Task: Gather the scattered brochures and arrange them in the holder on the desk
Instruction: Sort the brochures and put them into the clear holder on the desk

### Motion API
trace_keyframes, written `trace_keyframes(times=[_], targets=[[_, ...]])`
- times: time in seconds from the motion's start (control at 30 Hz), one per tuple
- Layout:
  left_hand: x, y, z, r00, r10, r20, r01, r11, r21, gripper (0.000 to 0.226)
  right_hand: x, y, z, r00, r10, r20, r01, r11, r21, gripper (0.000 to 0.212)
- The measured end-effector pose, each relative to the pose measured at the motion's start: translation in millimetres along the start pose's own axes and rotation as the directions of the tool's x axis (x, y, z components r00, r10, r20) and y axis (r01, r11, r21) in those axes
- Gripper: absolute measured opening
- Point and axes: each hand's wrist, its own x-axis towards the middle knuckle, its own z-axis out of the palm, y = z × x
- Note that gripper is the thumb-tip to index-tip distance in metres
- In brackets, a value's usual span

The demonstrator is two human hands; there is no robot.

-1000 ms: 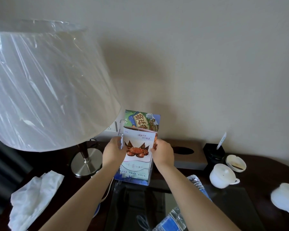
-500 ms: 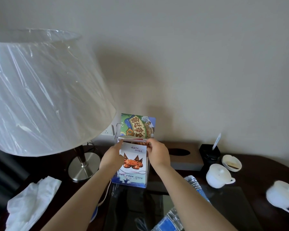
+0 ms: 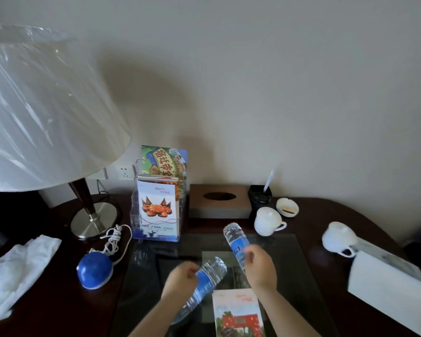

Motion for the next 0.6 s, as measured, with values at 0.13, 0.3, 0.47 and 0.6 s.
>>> trace_keyframes(times=[0.13, 0.3, 0.47, 0.6], targets=[[-29.4, -15.9, 60.7, 0.987, -0.08, 0.137, 0.07, 0.995, 0.073, 0.025, -33.0, 51.0, -11.8, 0.99, 0.113, 0.08, -0.106, 0.99, -0.093, 0.01], [-51.7, -18.4, 93.3, 0.976, -0.151, 0.156, 0.127, 0.98, 0.156, 0.037, -60.8, 83.5, -6.8, 0.963, 0.182, 0.2, -0.15, 0.975, -0.162, 0.018], [-66.6, -20.8, 111.8, 0.972, -0.214, 0.099, 0.2, 0.97, 0.139, 0.02, -86.3, 100.5, 5.3, 0.924, 0.266, 0.275, -0.235, 0.962, -0.14, 0.015], [-81.3, -28.6, 121.7, 0.971, -0.239, 0.01, 0.238, 0.968, 0.085, 0.006, -102.7, 106.8, 8.0, 0.907, 0.342, 0.247, -0.319, 0.939, -0.127, 0.023]])
